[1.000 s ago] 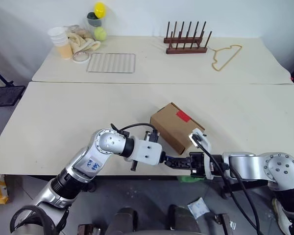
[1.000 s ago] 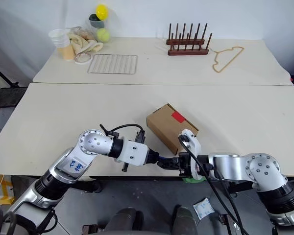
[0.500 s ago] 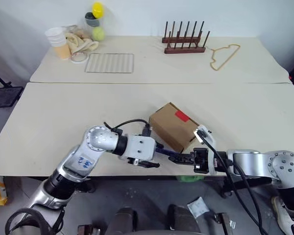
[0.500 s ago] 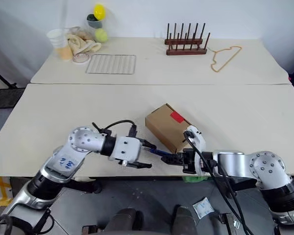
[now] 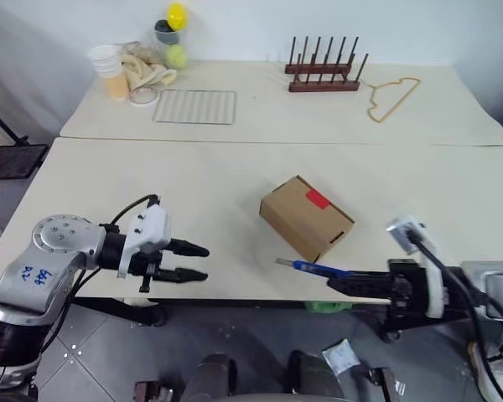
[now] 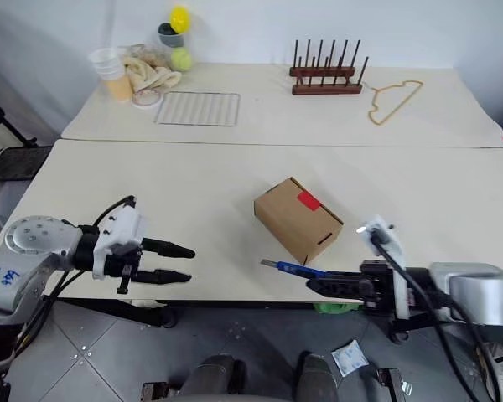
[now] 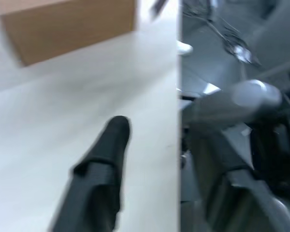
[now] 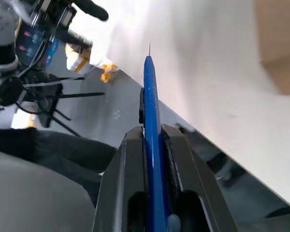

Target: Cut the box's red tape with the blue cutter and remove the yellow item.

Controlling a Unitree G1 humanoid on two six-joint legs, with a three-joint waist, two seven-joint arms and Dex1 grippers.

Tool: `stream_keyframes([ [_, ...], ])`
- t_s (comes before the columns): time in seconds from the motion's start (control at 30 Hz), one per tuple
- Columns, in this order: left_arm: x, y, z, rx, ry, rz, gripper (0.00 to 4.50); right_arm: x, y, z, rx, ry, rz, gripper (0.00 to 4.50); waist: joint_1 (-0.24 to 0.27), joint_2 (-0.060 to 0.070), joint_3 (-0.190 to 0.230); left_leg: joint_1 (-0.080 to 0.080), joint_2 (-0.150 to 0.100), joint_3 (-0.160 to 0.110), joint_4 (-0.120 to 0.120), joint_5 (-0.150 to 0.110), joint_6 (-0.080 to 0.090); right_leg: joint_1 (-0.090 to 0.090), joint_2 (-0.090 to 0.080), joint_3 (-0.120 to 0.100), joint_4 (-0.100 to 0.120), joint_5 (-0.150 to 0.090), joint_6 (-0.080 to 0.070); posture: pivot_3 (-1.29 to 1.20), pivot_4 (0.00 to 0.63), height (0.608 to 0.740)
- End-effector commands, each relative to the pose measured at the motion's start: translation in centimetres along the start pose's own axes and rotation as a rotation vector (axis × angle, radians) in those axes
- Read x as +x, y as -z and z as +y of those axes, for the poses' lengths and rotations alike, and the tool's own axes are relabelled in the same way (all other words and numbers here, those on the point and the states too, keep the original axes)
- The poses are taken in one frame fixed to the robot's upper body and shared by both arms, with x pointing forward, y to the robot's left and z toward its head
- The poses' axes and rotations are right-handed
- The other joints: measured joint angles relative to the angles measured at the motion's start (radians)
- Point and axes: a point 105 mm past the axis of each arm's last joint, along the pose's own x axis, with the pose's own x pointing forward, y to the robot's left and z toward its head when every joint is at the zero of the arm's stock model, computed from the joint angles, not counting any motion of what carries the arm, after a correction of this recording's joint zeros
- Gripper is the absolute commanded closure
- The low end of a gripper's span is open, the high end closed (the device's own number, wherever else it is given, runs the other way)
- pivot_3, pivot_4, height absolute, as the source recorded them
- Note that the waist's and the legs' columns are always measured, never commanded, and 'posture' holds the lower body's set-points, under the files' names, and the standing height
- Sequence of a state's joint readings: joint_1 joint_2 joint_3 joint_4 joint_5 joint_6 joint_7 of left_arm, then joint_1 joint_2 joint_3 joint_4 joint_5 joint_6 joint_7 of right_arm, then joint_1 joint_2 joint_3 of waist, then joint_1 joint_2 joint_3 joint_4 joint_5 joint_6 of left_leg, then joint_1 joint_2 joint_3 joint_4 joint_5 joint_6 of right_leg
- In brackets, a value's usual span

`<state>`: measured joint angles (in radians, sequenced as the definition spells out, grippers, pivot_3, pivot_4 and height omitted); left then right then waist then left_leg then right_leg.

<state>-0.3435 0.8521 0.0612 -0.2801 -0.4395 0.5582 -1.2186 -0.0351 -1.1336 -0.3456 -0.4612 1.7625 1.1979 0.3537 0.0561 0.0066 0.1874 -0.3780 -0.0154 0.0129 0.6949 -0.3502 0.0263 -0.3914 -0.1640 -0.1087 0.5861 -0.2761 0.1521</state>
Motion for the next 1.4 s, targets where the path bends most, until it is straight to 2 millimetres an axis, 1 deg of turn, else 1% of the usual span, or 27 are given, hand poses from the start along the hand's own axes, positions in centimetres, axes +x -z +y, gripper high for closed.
stream_keyframes([
  [0.03, 0.6, -1.6, 2.0, -0.005, -0.079, -0.105, 3.69, -2.3, -1.3, 0.0, -0.12, 0.048, -0.079, 4.43, 0.007, 0.0, 0.0, 0.0, 0.0, 0.0, 0.0, 0.0, 0.0, 0.0, 0.0, 0.0, 0.0, 0.0, 0.0, 0.0, 0.15, 0.74],
  [0.07, 1.4, -2.0, 2.8, -0.023, -0.099, -0.134, 3.91, -3.2, -1.5, -0.2, -0.128, 0.063, -0.102, 4.43, 0.007, -0.001, 0.0, 0.0, -0.001, 0.0, 0.0, 0.0, 0.0, 0.0, 0.0, 0.0, 0.0, 0.001, 0.001, 0.0, 0.15, 0.74],
  [0.1, 2.1, -2.3, 3.4, -0.039, -0.111, -0.158, 4.29, -4.0, -1.7, -0.6, -0.142, 0.089, -0.126, 4.43, 0.011, -0.001, 0.0, 0.0, -0.001, 0.001, 0.0, 0.0, 0.0, 0.0, 0.0, 0.001, 0.0, 0.001, 0.002, 0.0, 0.15, 0.74],
  [0.13, 3.0, -2.6, 4.0, -0.044, -0.116, -0.173, 4.48, -4.8, -1.9, -1.2, -0.16, 0.124, -0.154, 4.43, 0.013, -0.001, 0.0, 0.0, -0.002, 0.001, 0.0, 0.0, 0.0, 0.0, 0.0, 0.001, 0.0, 0.001, 0.003, 0.0, 0.15, 0.74],
  [0.17, 3.6, -2.7, 4.3, -0.046, -0.119, -0.18, 4.48, -5.3, -2.0, -1.5, -0.175, 0.147, -0.17, 4.43, 0.014, -0.001, 0.001, 0.0, -0.005, 0.002, 0.001, 0.0, 0.0, 0.0, 0.0, 0.002, 0.0, 0.002, 0.004, 0.0, 0.15, 0.74],
  [0.27, 4.7, -2.9, 4.7, -0.043, -0.115, -0.179, 4.48, -5.9, -2.1, -2.3, -0.204, 0.199, -0.181, 4.43, 0.004, -0.002, 0.001, 0.0, -0.006, 0.004, 0.001, 0.0, 0.0, 0.0, 0.0, 0.002, 0.0, 0.002, 0.004, 0.0, 0.15, 0.74],
  [0.3, 6.0, -3.6, 5.2, -0.044, -0.104, -0.198, 4.48, -6.7, -2.4, -2.9, -0.23, 0.253, -0.188, 4.43, 0.001, -0.002, 0.001, 0.0, -0.006, 0.004, 0.001, 0.0, 0.0, -0.001, 0.0, 0.003, 0.0, 0.002, 0.004, 0.0, 0.15, 0.74],
  [0.4, 10.8, -6.7, 6.3, -0.025, -0.06, -0.243, 4.48, -8.6, -3.8, -3.7, -0.418, 0.365, -0.18, 4.43, 0.014, -0.002, 0.001, -0.001, -0.007, 0.01, 0.003, 0.0, 0.001, 0.0, 0.0, 0.002, 0.001, 0.003, 0.005, 0.0, 0.15, 0.74],
  [0.43, 11.7, -7.2, 6.6, -0.027, -0.063, -0.241, 4.48, -8.7, -4.3, -3.7, -0.447, 0.376, -0.181, 4.43, 0.018, -0.003, 0.001, -0.001, -0.007, 0.011, 0.004, 0.001, 0.001, 0.0, 0.0, 0.002, 0.0, 0.003, 0.006, 0.0, 0.15, 0.74],
  [0.47, 12.3, -7.5, 6.9, -0.03, -0.067, -0.238, 4.48, -8.8, -4.6, -3.8, -0.46, 0.381, -0.183, 4.43, 0.016, -0.003, 0.002, -0.001, -0.007, 0.012, 0.004, 0.001, 0.002, 0.0, 0.0, 0.003, 0.0, 0.005, 0.006, 0.0, 0.15, 0.74],
  [0.53, 13.1, -8.4, 7.6, -0.047, -0.095, -0.262, 4.48, -8.1, -5.9, -3.5, -0.519, 0.368, -0.201, 4.43, 0.001, -0.003, 0.002, -0.001, -0.007, 0.013, 0.003, 0.001, 0.003, -0.001, 0.0, 0.004, -0.003, 0.006, 0.007, 0.0, 0.15, 0.74],
  [0.6, 13.9, -9.2, 7.6, -0.048, -0.081, -0.278, 4.48, -7.4, -7.1, -3.3, -0.552, 0.367, -0.207, 4.43, -0.015, -0.004, 0.002, -0.001, -0.006, 0.012, 0.001, 0.001, 0.002, -0.002, 0.0, 0.005, -0.002, 0.006, 0.007, 0.0, 0.15, 0.74],
  [0.63, 14.3, -9.2, 7.4, -0.041, -0.065, -0.264, 4.48, -7.0, -7.7, -3.4, -0.56, 0.373, -0.21, 4.43, -0.022, -0.004, 0.002, 0.0, -0.005, 0.012, 0.0, 0.001, 0.002, -0.002, 0.0, 0.005, -0.002, 0.006, 0.007, 0.0, 0.15, 0.74],
  [0.73, 15.7, -8.8, 7.5, -0.056, -0.074, -0.202, 4.48, -5.6, -9.4, -3.7, -0.564, 0.391, -0.203, 4.43, -0.029, -0.004, 0.002, 0.0, -0.005, 0.013, 0.0, 0.001, 0.002, -0.002, 0.0, 0.004, -0.002, 0.006, 0.007, 0.0, 0.15, 0.74],
  [0.8, 16.1, -8.2, 7.6, -0.055, -0.087, -0.158, 4.48, -4.7, -9.9, -3.7, -0.585, 0.417, -0.152, 4.43, -0.029, -0.004, 0.002, 0.0, -0.006, 0.012, 0.001, 0.001, 0.002, -0.002, 0.0, 0.004, -0.003, 0.006, 0.007, 0.0, 0.15, 0.74],
  [0.87, 16.6, -7.4, 7.4, -0.076, -0.09, -0.116, 4.48, -3.4, -11.1, -3.4, -0.594, 0.416, -0.142, 4.43, -0.029, -0.004, 0.002, 0.0, -0.006, 0.012, 0.001, 0.001, 0.002, -0.002, 0.0, 0.004, -0.003, 0.006, 0.007, 0.0, 0.15, 0.74],
  [0.93, 16.8, -7.0, 7.2, -0.095, -0.092, -0.095, 4.48, -2.5, -12.0, -3.2, -0.587, 0.416, -0.142, 4.43, -0.029, -0.004, 0.002, -0.001, -0.006, 0.01, 0.002, 0.001, 0.001, -0.003, -0.001, 0.005, -0.002, 0.006, 0.007, 0.0, 0.15, 0.74],
  [0.97, 16.8, -6.9, 7.1, -0.097, -0.094, -0.087, 4.48, -2.2, -12.2, -3.2, -0.573, 0.42, -0.123, 4.43, -0.028, -0.004, 0.002, -0.002, -0.006, 0.008, 0.002, 0.001, 0.001, -0.003, -0.001, 0.004, -0.003, 0.006, 0.007, 0.0, 0.15, 0.74],
  [1.03, 16.7, -6.6, 6.9, -0.106, -0.094, -0.067, 4.48, -1.6, -12.1, -3.9, -0.562, 0.492, -0.031, 4.43, -0.025, -0.004, 0.002, -0.003, -0.006, 0.006, 0.002, 0.001, 0.001, -0.004, -0.001, 0.004, -0.003, 0.006, 0.007, 0.0, 0.15, 0.74],
  [1.2, 16.7, -6.2, 6.7, -0.132, -0.094, -0.054, 4.48, 0.3, -13.5, -3.2, -0.549, 0.46, -0.032, 4.43, -0.028, -0.004, 0.002, -0.008, -0.007, 0.004, 0.004, 0.001, 0.001, -0.006, -0.001, 0.002, -0.002, 0.006, 0.007, 0.0, 0.15, 0.74],
  [1.27, 16.6, -6.0, 6.8, -0.137, -0.104, -0.051, 4.48, 0.9, -13.5, -3.3, -0.549, 0.462, -0.016, 4.43, -0.027, -0.003, 0.002, -0.008, -0.007, 0.004, 0.004, 0.001, 0.001, -0.006, -0.001, 0.001, -0.002, 0.006, 0.007, 0.0, 0.15, 0.74],
  [1.4, 16.5, -6.1, 6.5, -0.136, -0.099, -0.046, 4.48, 1.5, -13.4, -3.7, -0.542, 0.467, -0.001, 4.43, -0.028, -0.003, 0.002, -0.008, -0.007, 0.009, 0.005, 0.001, 0.001, -0.006, -0.001, 0.0, -0.001, 0.006, 0.007, 0.0, 0.15, 0.74],
])
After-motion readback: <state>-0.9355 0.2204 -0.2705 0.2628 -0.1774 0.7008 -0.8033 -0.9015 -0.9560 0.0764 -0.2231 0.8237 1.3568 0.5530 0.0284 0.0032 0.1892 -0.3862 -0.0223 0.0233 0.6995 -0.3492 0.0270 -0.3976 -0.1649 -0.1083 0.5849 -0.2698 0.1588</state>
